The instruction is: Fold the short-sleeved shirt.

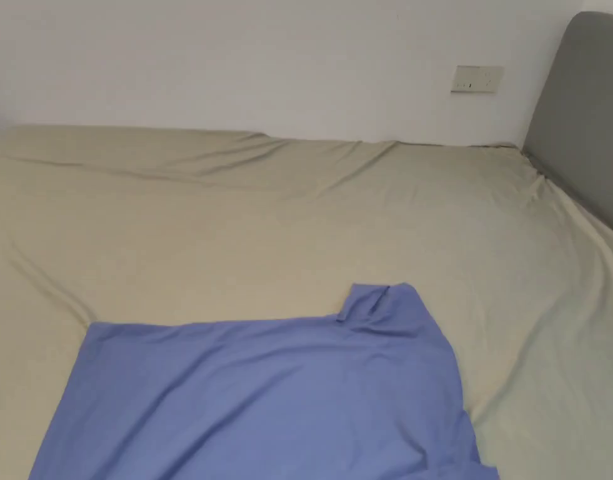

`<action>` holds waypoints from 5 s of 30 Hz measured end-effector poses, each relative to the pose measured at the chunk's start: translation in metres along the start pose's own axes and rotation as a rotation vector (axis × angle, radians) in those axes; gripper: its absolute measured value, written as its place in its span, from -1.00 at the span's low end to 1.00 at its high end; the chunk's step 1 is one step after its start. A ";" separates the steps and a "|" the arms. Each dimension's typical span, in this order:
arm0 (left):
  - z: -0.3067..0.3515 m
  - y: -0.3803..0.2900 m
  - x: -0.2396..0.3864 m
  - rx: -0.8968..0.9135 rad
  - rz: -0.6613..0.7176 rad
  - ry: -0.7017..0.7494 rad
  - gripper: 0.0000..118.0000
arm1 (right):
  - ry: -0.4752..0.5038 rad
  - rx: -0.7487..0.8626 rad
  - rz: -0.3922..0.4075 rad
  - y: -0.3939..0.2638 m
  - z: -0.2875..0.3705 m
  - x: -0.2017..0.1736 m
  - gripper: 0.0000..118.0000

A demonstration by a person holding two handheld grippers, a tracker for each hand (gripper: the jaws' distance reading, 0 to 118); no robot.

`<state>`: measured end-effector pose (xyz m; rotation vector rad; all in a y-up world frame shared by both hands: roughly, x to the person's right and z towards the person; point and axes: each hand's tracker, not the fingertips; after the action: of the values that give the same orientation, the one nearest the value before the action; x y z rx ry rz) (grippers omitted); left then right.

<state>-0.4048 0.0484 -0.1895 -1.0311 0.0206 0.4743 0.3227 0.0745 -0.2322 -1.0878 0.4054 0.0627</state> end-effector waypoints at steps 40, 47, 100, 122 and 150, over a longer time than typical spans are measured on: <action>-0.065 0.144 0.100 0.178 -0.103 0.027 -0.39 | 0.058 0.243 -0.108 0.186 -0.080 0.016 0.13; -0.077 0.134 0.094 0.128 -0.084 0.071 0.51 | -0.132 0.221 0.033 0.190 -0.096 0.003 0.70; 0.034 0.108 0.080 0.225 -0.179 -0.006 0.96 | -0.074 0.231 -0.077 0.075 0.034 -0.003 0.43; -0.109 0.185 0.151 0.138 -0.322 0.059 -0.93 | -0.129 0.116 -0.125 0.281 -0.152 0.036 0.51; 0.024 0.051 0.039 0.007 -0.147 -0.109 -0.92 | 0.113 0.141 -0.236 0.038 0.012 -0.011 -0.88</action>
<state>-0.3940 0.1041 -0.2275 -0.9908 -0.1498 0.3957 0.3068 0.1045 -0.2563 -0.9957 0.3748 -0.2339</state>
